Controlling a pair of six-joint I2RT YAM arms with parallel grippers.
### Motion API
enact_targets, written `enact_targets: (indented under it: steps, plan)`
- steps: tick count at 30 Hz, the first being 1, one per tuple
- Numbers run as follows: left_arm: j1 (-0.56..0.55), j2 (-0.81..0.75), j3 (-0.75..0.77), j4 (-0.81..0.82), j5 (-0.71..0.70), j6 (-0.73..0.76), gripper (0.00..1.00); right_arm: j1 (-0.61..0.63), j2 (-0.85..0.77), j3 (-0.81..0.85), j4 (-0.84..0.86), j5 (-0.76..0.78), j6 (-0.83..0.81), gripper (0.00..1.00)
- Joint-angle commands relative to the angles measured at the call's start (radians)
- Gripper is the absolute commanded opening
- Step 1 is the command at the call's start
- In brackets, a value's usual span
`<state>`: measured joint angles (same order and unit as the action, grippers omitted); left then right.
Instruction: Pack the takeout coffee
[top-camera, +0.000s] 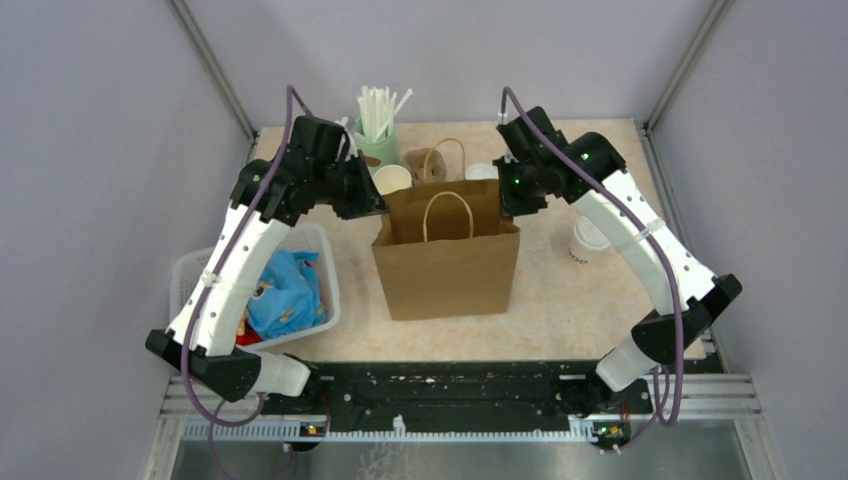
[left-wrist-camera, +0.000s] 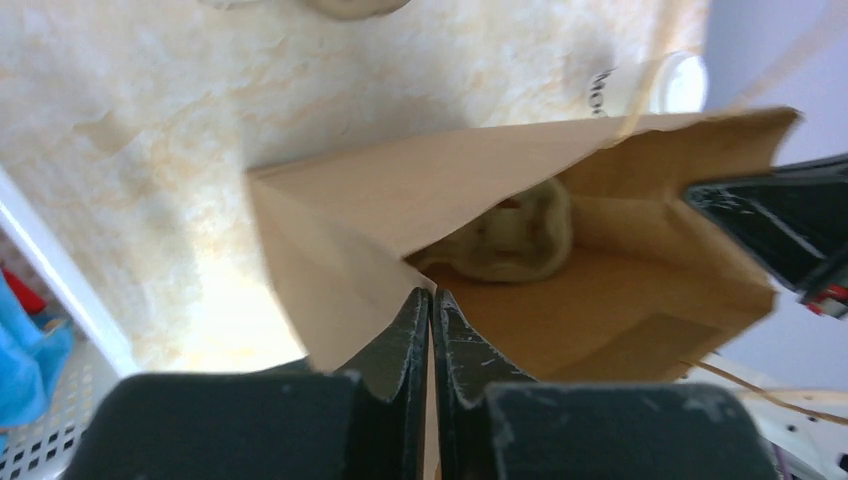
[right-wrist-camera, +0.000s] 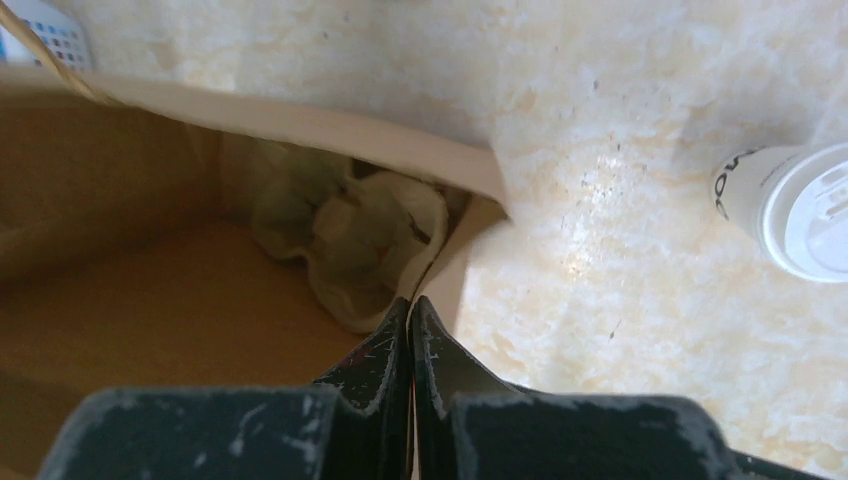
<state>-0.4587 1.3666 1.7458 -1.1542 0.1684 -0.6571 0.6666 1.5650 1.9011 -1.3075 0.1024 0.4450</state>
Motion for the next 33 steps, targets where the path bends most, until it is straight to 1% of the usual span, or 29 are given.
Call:
enact_targets:
  steps: [1,4,6,8,10,11,15,17,19,22,25,27,29,31,33]
  plan:
    - [0.003,-0.087,0.035,0.076,0.091,-0.020,0.19,0.007,-0.096,0.052,0.079,-0.044,-0.076,0.01]
    - [0.003,-0.135,-0.047,0.086,0.105,-0.007,0.32,0.006,-0.116,0.014,0.109,-0.058,-0.170,0.00]
    - [0.003,-0.176,-0.068,0.083,0.083,0.011,0.46,0.004,-0.146,-0.049,0.165,-0.048,-0.226,0.00]
    - [0.004,-0.214,-0.064,0.089,0.069,0.030,0.58,0.001,-0.198,-0.173,0.272,-0.057,-0.280,0.00]
    - [0.003,-0.247,-0.043,0.110,0.066,0.048,0.68,0.001,-0.251,-0.260,0.393,-0.072,-0.301,0.00]
    - [0.003,-0.256,-0.027,0.116,0.062,0.053,0.71,-0.001,-0.271,-0.292,0.451,-0.082,-0.302,0.00]
    - [0.003,-0.273,0.038,0.134,0.051,0.058,0.80,-0.002,-0.317,-0.351,0.621,-0.133,-0.328,0.00]
    - [0.004,-0.298,0.036,0.190,0.054,0.055,0.85,-0.001,-0.338,-0.393,0.699,-0.151,-0.363,0.00]
    - [0.003,-0.328,0.014,0.243,0.059,0.063,0.89,-0.002,-0.352,-0.420,0.764,-0.160,-0.404,0.00]
    - [0.003,-0.335,0.018,0.270,0.056,0.144,0.90,-0.002,-0.349,-0.431,0.815,-0.190,-0.489,0.00]
    - [0.004,-0.268,0.073,0.227,0.032,0.256,0.90,-0.001,-0.336,-0.408,0.797,-0.227,-0.542,0.00]
    - [0.004,-0.197,0.114,0.199,0.082,0.314,0.93,-0.001,-0.347,-0.419,0.804,-0.239,-0.554,0.00]
    - [0.004,-0.158,0.125,0.223,0.228,0.341,0.98,-0.002,-0.354,-0.431,0.807,-0.254,-0.560,0.00]
    - [0.004,-0.158,0.067,0.314,0.379,0.315,0.98,-0.001,-0.357,-0.438,0.802,-0.268,-0.557,0.00]
    - [0.002,-0.172,-0.018,0.435,0.474,0.256,0.98,-0.001,-0.360,-0.452,0.806,-0.277,-0.546,0.00]
